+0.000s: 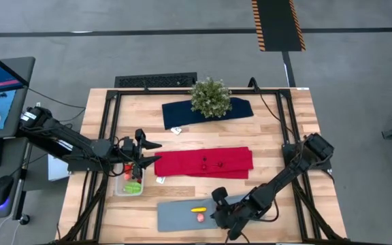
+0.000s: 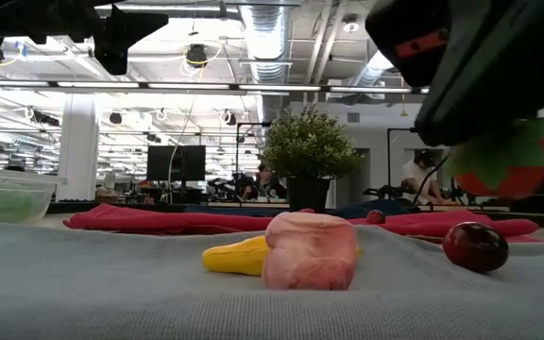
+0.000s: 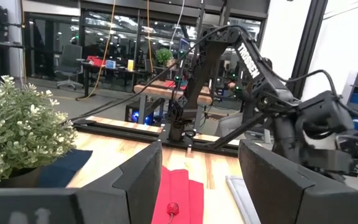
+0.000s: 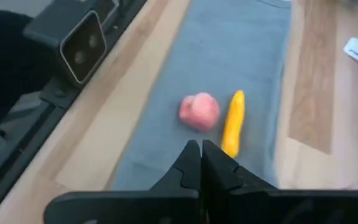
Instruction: Pick and placing Produce into tupperware
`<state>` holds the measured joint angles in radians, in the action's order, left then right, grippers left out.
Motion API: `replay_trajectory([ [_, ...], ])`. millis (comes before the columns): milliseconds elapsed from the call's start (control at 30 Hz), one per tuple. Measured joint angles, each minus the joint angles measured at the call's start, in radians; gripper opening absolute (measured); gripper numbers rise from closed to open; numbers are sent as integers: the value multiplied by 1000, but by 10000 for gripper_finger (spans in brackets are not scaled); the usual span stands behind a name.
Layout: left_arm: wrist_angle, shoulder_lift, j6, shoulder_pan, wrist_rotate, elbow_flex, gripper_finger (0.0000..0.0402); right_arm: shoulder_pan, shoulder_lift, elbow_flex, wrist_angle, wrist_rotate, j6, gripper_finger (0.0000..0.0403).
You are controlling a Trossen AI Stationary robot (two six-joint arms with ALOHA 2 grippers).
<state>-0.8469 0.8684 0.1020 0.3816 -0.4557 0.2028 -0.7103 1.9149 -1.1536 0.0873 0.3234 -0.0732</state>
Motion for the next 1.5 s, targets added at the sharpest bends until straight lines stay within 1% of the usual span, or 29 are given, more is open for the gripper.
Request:
replay_trajectory([
  [167, 3, 0, 3, 0, 0, 0, 203, 27, -58, -7, -31, 41, 73, 19],
  [267, 2, 0, 15, 0, 0, 0, 203, 55, -79, -7, -68, 45, 140, 19],
  [433, 0, 0, 15, 0, 0, 0, 203, 118, -130, -7, -160, 38, 264, 19],
  [533, -4, 0, 20, 0, 0, 0, 203, 171, -161, -7, -200, 0, 317, 19],
  [633, -6, 0, 26, 0, 1, 0, 203, 230, -192, -7, -266, -55, 356, 19],
  [800, -7, 0, 26, 0, 14, 0, 203, 332, -224, -7, -303, -162, 388, 19],
  [933, -32, 0, 24, 0, 107, -1, 203, 407, -252, -7, -343, -285, 387, 19],
  [1033, -49, 0, 2, 0, 163, -1, 203, 458, -259, -7, -399, -404, 365, 19],
  [1100, -49, 0, -31, 0, 225, -1, 204, 487, -261, -7, -437, -498, 340, 19],
  [1167, -57, 0, -33, 0, 269, -1, 207, 510, -262, -7, -464, -568, 312, 19],
  [1333, -65, 10, -40, 0, 265, -1, 224, 523, -262, -12, -501, -635, 296, 19],
  [1500, -114, 55, -53, 0, 283, -1, 254, 523, -262, -32, -501, -691, 282, 19],
])
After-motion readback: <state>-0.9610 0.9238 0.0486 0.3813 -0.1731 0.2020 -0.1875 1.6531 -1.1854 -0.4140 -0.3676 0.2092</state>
